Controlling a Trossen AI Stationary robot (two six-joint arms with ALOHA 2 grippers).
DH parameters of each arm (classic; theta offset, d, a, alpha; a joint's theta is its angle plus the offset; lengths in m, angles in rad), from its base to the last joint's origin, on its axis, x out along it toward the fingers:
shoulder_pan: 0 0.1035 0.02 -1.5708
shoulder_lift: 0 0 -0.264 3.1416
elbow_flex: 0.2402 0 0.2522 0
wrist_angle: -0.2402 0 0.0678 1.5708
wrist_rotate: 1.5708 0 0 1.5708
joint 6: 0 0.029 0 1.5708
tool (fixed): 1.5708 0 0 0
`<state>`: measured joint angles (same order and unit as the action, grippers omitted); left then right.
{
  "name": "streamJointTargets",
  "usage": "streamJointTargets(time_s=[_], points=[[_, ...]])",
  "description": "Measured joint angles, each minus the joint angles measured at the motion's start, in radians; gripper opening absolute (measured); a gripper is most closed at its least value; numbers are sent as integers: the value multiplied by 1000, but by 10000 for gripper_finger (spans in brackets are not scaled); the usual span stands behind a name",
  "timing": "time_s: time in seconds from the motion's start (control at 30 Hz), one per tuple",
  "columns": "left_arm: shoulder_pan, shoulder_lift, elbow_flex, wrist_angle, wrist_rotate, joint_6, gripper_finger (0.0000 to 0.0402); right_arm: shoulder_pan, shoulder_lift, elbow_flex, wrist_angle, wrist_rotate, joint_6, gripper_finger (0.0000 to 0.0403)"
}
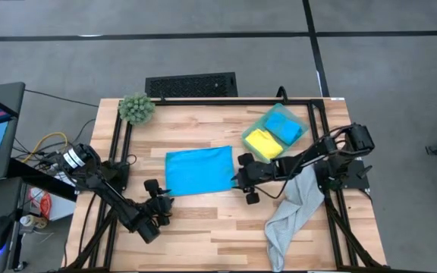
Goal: Fold microfiber towels
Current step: Fold the blue towel
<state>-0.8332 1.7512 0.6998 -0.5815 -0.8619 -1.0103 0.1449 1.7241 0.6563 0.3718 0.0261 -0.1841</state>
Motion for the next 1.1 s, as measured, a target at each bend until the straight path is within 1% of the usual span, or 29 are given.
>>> streamJointTargets(time_s=[0.27, 0.37, 0.47, 0.6, 0.77, 0.83, 0.9, 0.97, 1.07, 1.1], points=[[2, 0, 0, 2, 4, -23, 178, 9, 8, -40, 94, 2, -8, 171], [2, 0, 0, 3, 8, -24, 178, 13, 52, -43, 115, -3, -8, 170], [2, 0, 0, 3, 11, -25, 178, 21, 123, -37, 220, -4, -9, 169], [2, 0, 0, 3, 16, -32, 178, 25, 196, -22, 272, 2, 16, 171], [3, 0, 0, 0, 29, -49, 174, 16, 205, -20, 238, -3, 79, 155], [3, 0, 0, -2, 35, -60, 160, 19, 200, -20, 228, -1, 82, 138], [3, 0, 0, 0, 44, -61, 133, 21, 200, -20, 226, 9, 87, 117], [4, 1, 0, 3, 53, -64, 96, 29, 200, -20, 225, 18, 100, 92], [4, 2, 6, 8, 64, -70, 28, 39, 198, -21, 228, 31, 118, 50], [4, 2, 11, 3, 67, -71, 15, 44, 188, -22, 222, 32, 125, 35]])
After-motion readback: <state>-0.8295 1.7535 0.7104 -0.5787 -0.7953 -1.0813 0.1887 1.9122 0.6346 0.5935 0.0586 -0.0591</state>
